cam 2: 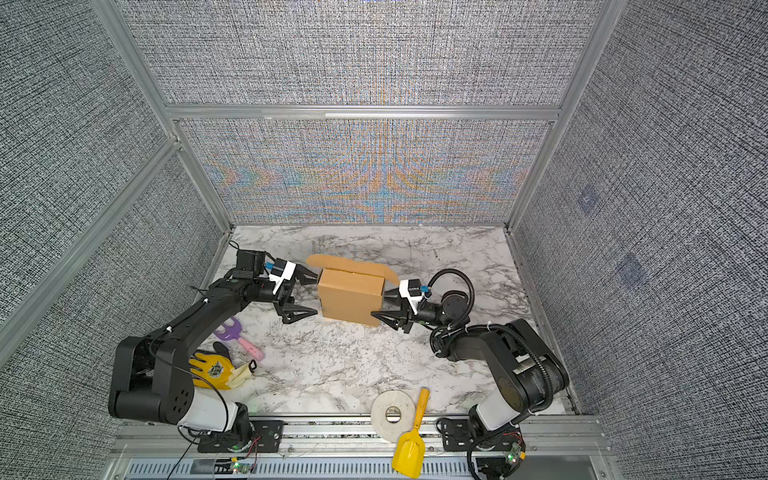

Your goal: Fold the paper box

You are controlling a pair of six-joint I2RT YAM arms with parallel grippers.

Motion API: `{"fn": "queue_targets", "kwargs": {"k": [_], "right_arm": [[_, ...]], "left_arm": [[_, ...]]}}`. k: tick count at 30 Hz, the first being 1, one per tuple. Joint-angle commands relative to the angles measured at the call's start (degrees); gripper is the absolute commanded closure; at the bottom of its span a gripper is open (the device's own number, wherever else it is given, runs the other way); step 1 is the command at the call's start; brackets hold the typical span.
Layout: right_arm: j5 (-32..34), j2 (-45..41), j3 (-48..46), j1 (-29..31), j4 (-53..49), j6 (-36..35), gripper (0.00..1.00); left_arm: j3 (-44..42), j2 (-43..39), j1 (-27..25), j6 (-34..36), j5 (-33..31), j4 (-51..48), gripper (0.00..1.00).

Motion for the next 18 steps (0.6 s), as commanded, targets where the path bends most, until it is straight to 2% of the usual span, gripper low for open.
{"fn": "queue_targets", "kwargs": {"k": [1,4,6,7,9,11,13,16,18], "right_arm": [[-0.4,-0.3,-0.6,-0.5,1.0,0.5,0.54],[-1.1,-0.3,-1.2,-1.2,1.0,0.4,0.55],[-1.6,0.0,-1.5,-1.6,0.9,0.3,0.55],[-2.1,0.3,-1.5,-1.8,1.0,0.2,0.55],[-2.9,1.2,-1.5,-2.0,1.0,0.2,0.54],[-4.6,2.8,-1.0,-2.1,0.9,0.1,0.55],[-6.7,4.9,-0.4,-2.2,0.6,-0.8,0.59],[-9.2,7.9,-0.2,-1.9,1.2,-4.0,0.65],[-8.1,9.1,-0.5,-1.7,1.2,-6.2,0.66]], "left_arm": [[-0.2,-2.0,2.1,-13.2,-1.4,9.7,0.01],[1.4,-3.4,6.6,-20.1,-3.8,11.6,0.01],[4.7,-4.6,9.1,-22.8,-6.6,9.0,0.01],[8.2,-5.3,9.9,-19.2,-8.7,2.7,0.01],[17.7,-5.2,9.3,-5.5,-15.5,-16.5,0.01],[27.2,-3.0,5.6,4.9,-26.2,-31.7,0.01],[36.0,0.7,2.2,13.0,-32.1,-45.0,0.0],[49.7,7.5,-0.4,20.3,-33.2,-63.0,0.01],[53.6,9.2,-2.8,15.9,-34.5,-64.2,0.01]]}}
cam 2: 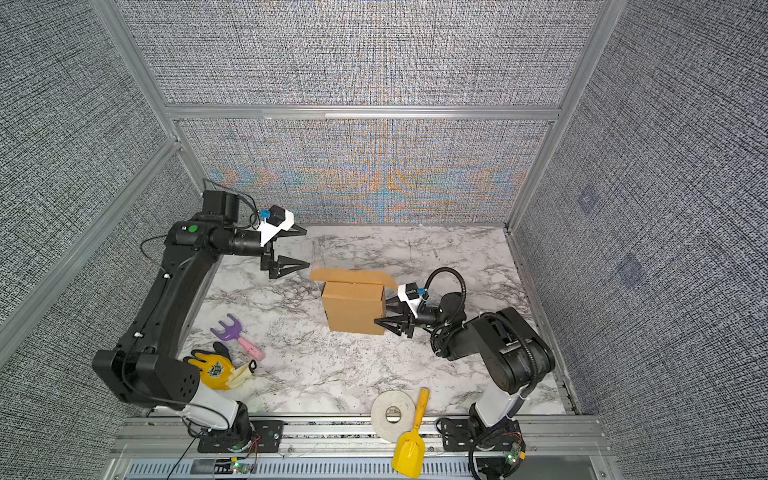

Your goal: Fold the paper box

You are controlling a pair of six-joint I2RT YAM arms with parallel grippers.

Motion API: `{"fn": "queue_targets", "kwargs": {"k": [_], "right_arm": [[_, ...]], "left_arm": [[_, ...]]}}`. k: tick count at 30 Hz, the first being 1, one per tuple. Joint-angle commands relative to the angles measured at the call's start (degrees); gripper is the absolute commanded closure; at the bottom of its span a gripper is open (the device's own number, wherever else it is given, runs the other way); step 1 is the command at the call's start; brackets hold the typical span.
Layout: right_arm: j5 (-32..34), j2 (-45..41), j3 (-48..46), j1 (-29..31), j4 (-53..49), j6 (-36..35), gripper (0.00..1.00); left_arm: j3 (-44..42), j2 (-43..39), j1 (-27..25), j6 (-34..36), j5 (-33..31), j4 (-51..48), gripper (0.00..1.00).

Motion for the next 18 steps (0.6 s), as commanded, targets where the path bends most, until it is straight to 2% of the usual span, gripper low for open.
{"fn": "queue_targets", "kwargs": {"k": [1,3,7,18], "right_arm": [[-1.1,1.6,0.0,0.3,2.2,-4.9,0.66],[-0.6,3.1,-0.1,0.3,2.2,-7.1,0.66],[0.2,6.8,0.7,0.7,2.3,-10.5,0.66],[0.0,12.7,3.5,2.6,2.3,-14.4,0.65]], "left_arm": [[4.5,1.4,-3.7,5.3,-6.1,-18.0,0.01],[2.9,0.7,-7.1,5.9,-8.8,-16.7,0.01],[0.0,1.2,-12.2,2.9,-13.5,-11.7,0.01],[-4.9,5.2,-18.6,2.3,-20.9,-2.9,0.01]]}}
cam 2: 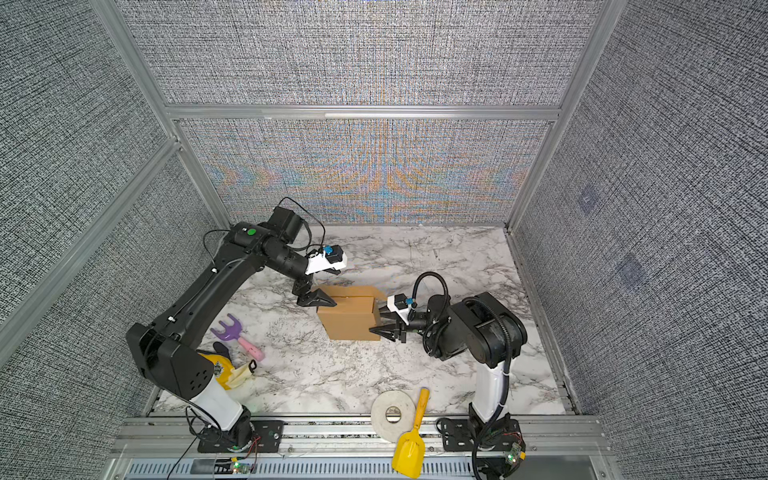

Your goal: Fold the paper box

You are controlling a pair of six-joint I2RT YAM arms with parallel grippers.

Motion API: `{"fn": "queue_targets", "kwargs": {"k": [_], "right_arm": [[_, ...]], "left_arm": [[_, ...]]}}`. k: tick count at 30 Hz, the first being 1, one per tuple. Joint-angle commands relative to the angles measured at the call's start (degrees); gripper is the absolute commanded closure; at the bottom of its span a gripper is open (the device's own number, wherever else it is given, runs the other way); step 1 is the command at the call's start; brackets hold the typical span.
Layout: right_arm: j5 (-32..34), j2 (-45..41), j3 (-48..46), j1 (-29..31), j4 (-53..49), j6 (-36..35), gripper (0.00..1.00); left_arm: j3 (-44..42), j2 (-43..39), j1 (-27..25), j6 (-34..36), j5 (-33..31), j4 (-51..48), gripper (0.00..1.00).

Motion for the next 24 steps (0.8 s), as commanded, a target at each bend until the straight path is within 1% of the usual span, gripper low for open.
{"fn": "queue_targets", "kwargs": {"k": [1,4,7,17,21,24], "right_arm": [[-0.3,0.9,0.8,0.5,2.3,-1.5,0.65],[0.1,1.6,0.9,1.0,2.3,-1.6,0.65],[0.6,1.7,0.7,1.4,2.2,-2.3,0.65],[0.9,2.0,1.0,1.6,2.2,-2.2,0.65],[1.3,2.2,0.9,1.6,2.2,-2.1,0.65],[1.7,2.3,0.8,1.6,2.1,-2.0,0.66]], "left_arm": [[-0.1,1.9,-1.0,0.0,-3.3,2.9,0.01],[0.6,4.4,-2.2,1.5,-3.8,0.6,0.01],[-0.8,4.7,-3.5,2.4,-4.0,-0.6,0.01],[-9.2,3.2,-5.3,-0.1,-7.9,4.4,0.01],[-10.3,3.1,-5.8,-2.1,-8.5,6.4,0.01],[-10.7,2.9,-6.3,-1.7,-8.9,6.4,0.06]]}}
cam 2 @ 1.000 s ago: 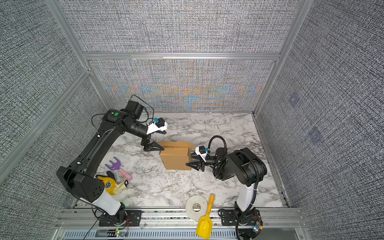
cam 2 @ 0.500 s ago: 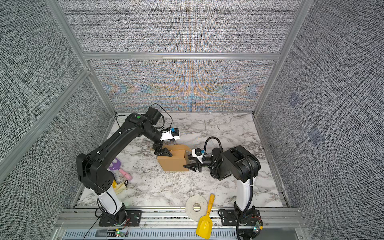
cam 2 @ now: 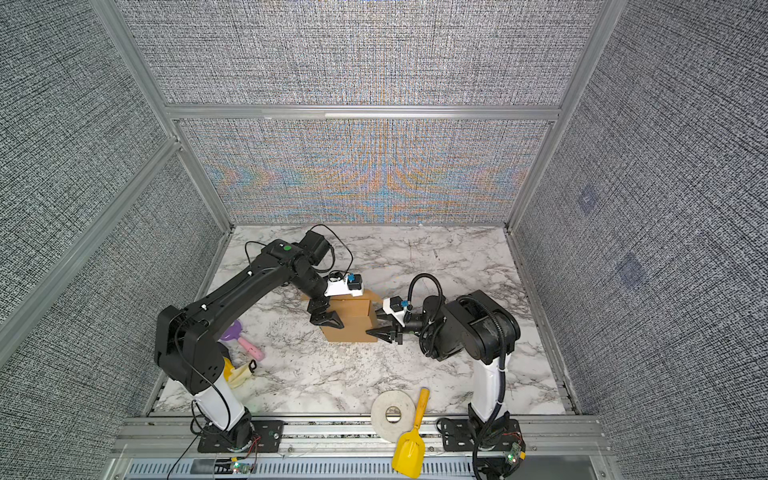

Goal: Fold the paper box
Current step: 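Press the top flap down with the left gripper while the right releases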

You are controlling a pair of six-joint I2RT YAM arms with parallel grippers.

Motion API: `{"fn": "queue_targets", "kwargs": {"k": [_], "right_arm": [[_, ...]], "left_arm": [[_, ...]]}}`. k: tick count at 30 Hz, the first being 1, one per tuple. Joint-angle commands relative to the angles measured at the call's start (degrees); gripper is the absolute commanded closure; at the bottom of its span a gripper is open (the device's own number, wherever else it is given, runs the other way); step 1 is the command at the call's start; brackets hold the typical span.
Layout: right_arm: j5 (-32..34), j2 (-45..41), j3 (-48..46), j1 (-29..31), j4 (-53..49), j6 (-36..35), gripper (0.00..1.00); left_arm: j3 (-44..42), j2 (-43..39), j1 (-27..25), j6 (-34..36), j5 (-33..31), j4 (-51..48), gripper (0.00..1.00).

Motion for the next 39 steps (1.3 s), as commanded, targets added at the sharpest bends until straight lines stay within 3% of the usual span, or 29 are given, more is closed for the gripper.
{"fn": "queue_targets", "kwargs": {"k": [1,14,20,28,29,36,39], "right_arm": [[0.2,0.2,0.1,0.0,2.1,-0.3,0.66],[0.6,1.9,0.3,-0.1,2.1,-0.1,0.65],[0.9,2.6,0.2,-0.1,2.1,-0.1,0.61],[3.1,2.2,-1.2,-0.4,2.2,-0.5,0.33],[3.4,1.9,-1.8,-0.6,2.2,-0.6,0.02],[7.6,-6.2,-10.8,-3.0,2.1,-1.5,0.01],[10.7,-12.3,-15.4,-4.6,2.0,2.1,0.01]], "left_arm": [[-0.5,-0.6,-0.6,-0.5,-0.7,1.3,0.08],[-2.6,-1.7,-1.6,-2.5,-2.5,3.9,0.35],[-3.5,-1.8,-1.9,-3.2,-4.1,4.8,0.39],[-5.0,-1.5,-2.7,-3.2,-6.1,5.6,0.42],[-5.0,-1.6,-2.8,-3.2,-6.2,5.7,0.42],[-4.7,-1.5,-3.8,-3.5,-7.1,6.1,0.42],[-4.1,-1.3,-4.3,-3.7,-7.4,5.9,0.4]]}}
